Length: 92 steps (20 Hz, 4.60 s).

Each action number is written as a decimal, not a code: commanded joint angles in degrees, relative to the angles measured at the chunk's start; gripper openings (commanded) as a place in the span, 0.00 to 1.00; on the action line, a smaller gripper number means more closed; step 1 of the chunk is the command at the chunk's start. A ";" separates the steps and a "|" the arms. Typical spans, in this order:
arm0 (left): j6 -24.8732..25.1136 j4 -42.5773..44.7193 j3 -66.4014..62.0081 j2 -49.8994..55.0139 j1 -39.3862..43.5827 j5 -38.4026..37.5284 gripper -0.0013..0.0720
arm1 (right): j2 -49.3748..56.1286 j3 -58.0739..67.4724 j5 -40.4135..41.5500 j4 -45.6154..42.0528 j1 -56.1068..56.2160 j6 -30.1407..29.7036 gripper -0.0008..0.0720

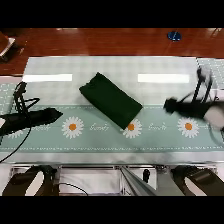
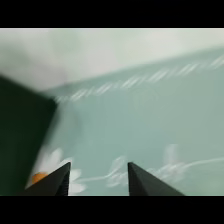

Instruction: Fold the shirts.

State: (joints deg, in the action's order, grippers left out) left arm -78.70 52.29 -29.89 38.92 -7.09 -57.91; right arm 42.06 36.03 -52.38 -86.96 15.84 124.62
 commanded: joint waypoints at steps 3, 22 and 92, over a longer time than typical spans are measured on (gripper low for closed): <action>0.00 -0.07 0.04 -0.04 0.00 -0.20 0.04 | -0.31 -19.08 20.48 34.07 -0.07 -8.13 0.58; 0.00 -0.04 0.04 -0.04 -0.02 -0.15 0.05 | 42.99 9.70 9.09 65.46 -0.02 -49.62 0.05; 0.66 12.20 -31.12 20.81 20.55 6.16 0.04 | 24.94 29.79 -11.32 0.24 -7.82 -27.47 0.05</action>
State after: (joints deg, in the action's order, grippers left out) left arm -75.16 52.80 -62.22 56.27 9.15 -51.05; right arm 61.98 67.83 -68.86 -74.26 -4.10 91.18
